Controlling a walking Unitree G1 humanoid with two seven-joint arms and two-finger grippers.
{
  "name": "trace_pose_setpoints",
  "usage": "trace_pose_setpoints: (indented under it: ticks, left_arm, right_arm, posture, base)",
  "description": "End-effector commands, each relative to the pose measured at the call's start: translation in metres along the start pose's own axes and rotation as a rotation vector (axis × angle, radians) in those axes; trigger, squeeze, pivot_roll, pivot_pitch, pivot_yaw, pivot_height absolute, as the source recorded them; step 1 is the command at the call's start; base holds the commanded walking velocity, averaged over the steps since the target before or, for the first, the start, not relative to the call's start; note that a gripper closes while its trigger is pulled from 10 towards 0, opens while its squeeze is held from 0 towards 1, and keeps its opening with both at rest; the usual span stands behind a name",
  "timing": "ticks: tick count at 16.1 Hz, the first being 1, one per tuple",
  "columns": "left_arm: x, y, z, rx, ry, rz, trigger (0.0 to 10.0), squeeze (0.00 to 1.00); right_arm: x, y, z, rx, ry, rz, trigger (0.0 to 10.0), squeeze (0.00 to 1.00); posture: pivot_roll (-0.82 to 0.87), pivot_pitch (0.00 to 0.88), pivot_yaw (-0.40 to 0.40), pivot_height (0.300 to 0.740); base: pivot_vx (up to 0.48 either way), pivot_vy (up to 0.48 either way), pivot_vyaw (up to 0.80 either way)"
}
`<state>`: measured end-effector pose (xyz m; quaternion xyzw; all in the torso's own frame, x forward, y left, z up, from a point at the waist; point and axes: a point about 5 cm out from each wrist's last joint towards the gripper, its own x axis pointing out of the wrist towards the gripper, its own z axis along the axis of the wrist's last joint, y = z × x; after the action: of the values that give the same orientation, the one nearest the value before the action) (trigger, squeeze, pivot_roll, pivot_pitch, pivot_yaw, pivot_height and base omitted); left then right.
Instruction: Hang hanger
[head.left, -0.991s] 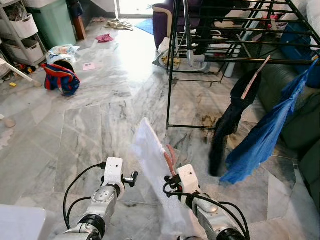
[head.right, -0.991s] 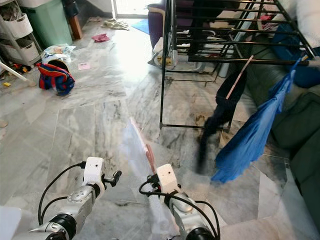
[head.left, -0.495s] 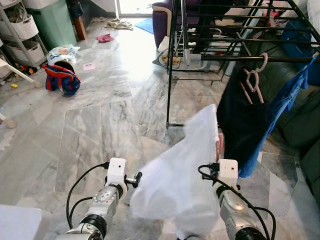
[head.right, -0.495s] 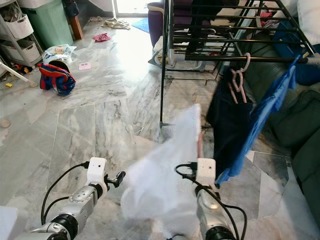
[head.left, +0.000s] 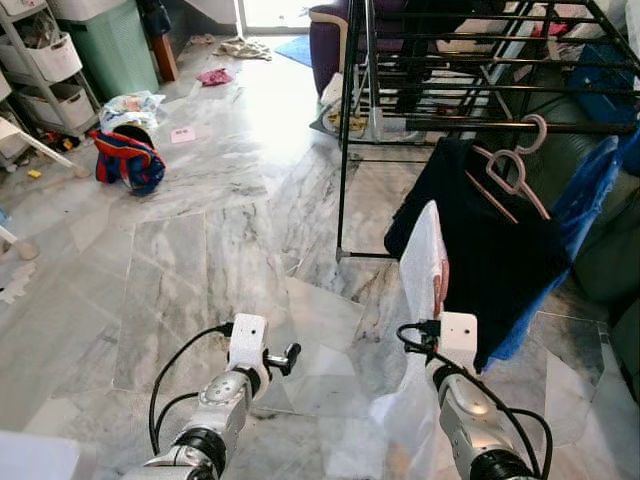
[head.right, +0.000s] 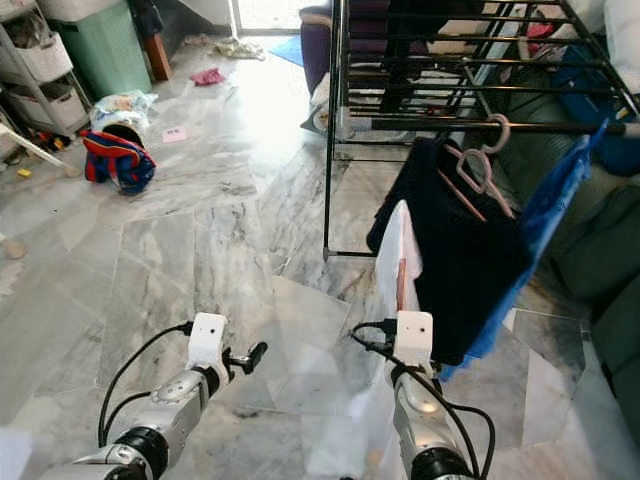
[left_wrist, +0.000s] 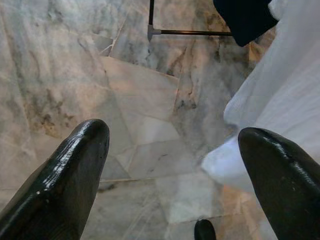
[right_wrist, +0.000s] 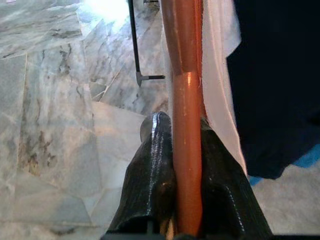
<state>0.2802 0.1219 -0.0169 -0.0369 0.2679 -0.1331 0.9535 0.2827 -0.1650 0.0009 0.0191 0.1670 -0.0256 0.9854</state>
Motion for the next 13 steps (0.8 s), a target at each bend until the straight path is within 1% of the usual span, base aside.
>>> trace_pose_setpoints:
  ticks: [1,6,10,13]
  left_arm:
    - [0.001,0.001,0.004,0.005,-0.010,0.000,10.0,0.00]
    - [-0.002,-0.003,-0.006,-0.003,0.004,-0.017,10.0,0.00]
    - [-0.003,-0.004,-0.010,-0.004,0.015,-0.019,10.0,0.00]
    - [-0.004,-0.005,-0.014,-0.005,0.026,-0.017,10.0,0.00]
  right_arm:
    - [0.005,-0.001,0.017,0.007,-0.080,-0.014,10.0,0.00]
    - [0.000,-0.006,0.012,0.003,-0.077,-0.033,10.0,0.00]
    - [-0.001,-0.003,0.009,0.004,-0.069,-0.032,10.0,0.00]
    - [-0.002,-0.005,0.009,-0.001,-0.076,-0.033,10.0,0.00]
  posture:
    - [-0.10,0.112,0.011,0.740]
    - [-0.11,0.114,0.008,0.740]
    - [-0.11,0.112,0.009,0.740]
    - [-0.10,0.108,-0.001,0.740]
  base:
    - [0.465,0.000,0.00]
    - [0.460,0.000,0.00]
    - [0.451,0.000,0.00]
    - [0.330,0.000,0.00]
